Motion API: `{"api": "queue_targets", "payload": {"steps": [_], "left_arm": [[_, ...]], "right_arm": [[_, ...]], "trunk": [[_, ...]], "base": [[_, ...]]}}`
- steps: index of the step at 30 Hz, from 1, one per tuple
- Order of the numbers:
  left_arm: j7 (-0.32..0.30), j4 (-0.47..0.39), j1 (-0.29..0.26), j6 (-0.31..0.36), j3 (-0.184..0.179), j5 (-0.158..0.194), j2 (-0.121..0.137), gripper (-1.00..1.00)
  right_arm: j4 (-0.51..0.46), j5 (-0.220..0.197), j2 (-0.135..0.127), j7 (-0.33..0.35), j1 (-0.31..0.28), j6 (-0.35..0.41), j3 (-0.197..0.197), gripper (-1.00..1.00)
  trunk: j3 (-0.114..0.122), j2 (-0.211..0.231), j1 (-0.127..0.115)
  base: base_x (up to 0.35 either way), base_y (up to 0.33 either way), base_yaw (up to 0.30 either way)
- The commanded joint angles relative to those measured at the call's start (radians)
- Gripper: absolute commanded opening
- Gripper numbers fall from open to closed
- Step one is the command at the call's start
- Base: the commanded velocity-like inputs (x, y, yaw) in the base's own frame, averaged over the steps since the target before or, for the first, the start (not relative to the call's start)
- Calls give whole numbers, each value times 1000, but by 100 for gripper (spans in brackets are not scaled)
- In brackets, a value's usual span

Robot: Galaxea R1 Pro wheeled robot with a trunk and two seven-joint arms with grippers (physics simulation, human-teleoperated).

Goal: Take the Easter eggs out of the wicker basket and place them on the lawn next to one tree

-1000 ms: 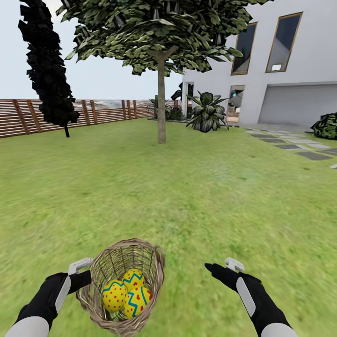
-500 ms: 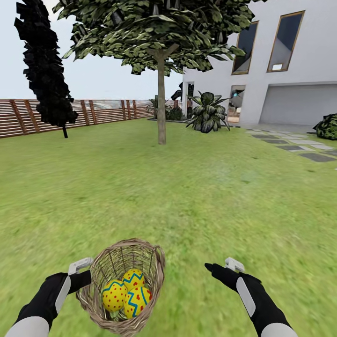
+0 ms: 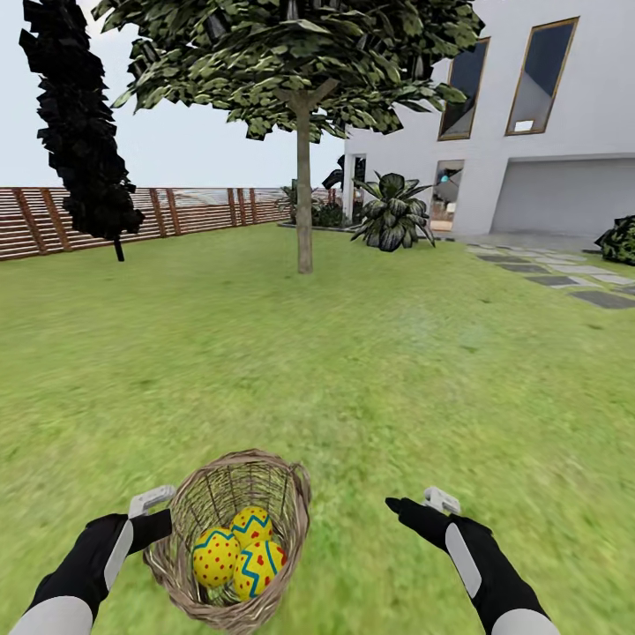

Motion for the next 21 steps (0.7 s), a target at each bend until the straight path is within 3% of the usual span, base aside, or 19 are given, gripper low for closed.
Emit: {"api": "queue_targets", "payload": {"steps": [1, 16, 21], "left_arm": [[-6, -2, -1, 6, 4, 5, -1, -100], [-6, -1, -1, 6, 4, 5, -1, -100], [-6, -1, -1, 6, 4, 5, -1, -100]], "right_arm": [[-1, -2, 1, 4, -1, 7, -6, 100], [-1, -1, 1, 4, -1, 7, -6, 100], [-1, -2, 8, 4, -1, -27, -5, 100]], "trunk": [[-1, -1, 1], [-1, -1, 1], [-1, -1, 1]], "base": [[333, 0, 0], [333, 0, 0], [333, 0, 0]]}}
